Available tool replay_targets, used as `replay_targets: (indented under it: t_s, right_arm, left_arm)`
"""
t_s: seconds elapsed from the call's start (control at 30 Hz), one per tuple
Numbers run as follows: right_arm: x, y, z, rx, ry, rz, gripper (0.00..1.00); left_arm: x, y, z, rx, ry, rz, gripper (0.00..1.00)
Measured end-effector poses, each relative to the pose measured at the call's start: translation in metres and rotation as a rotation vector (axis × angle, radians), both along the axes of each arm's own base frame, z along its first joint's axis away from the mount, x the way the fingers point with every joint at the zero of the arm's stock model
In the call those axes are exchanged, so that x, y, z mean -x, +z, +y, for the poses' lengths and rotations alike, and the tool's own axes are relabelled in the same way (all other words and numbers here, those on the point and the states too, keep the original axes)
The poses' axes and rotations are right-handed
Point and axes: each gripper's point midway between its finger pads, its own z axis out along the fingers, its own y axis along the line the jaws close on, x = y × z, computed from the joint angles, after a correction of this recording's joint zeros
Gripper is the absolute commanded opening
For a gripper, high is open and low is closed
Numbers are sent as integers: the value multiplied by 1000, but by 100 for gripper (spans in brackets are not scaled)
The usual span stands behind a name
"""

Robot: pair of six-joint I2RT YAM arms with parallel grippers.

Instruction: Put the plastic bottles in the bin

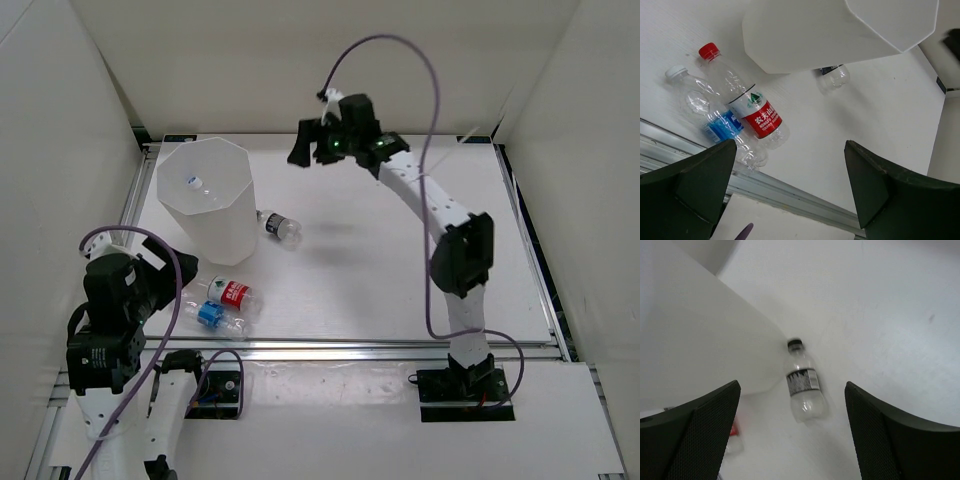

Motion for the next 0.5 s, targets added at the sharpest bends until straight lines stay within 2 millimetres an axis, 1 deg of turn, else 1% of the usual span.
replay_targets:
  t_s: [0.03, 0.1, 0.17, 0.2, 0.23, 0.27, 0.3, 0.33, 0.37, 0.5]
  right_arm:
    - [-2, -39, 10, 32, 36, 70, 88]
    - [-2, -106, 20, 80, 88, 198, 90]
    - [-1, -159, 25, 109, 119, 298, 90]
    - [-1, -179, 26, 115, 132, 340, 93]
    - [1, -194, 27, 114, 150, 379, 96]
    - [2, -203, 29, 106, 166, 410, 96]
    - [2, -209, 30, 93, 180, 435, 100]
    - [3, -211, 31, 76, 197, 455, 100]
    - [5, -209, 34, 53, 222, 470, 100]
    - [9, -192, 46, -49, 313, 490, 100]
  left_arm:
    - [0, -1, 0, 4, 2, 1, 100]
    - [1, -2, 0, 10, 6, 8, 100]
    - [2, -3, -1, 12, 5, 12, 100]
    - [2, -4, -1, 13, 5, 14, 100]
    - [3, -4, -1, 14, 4, 16, 100]
    - [3, -4, -1, 14, 5, 16, 100]
    - [4, -5, -1, 15, 5, 17, 100]
    - [5, -6, -1, 15, 5, 19, 100]
    - [7, -7, -1, 16, 4, 24, 100]
    - [13, -13, -2, 15, 0, 52, 100]
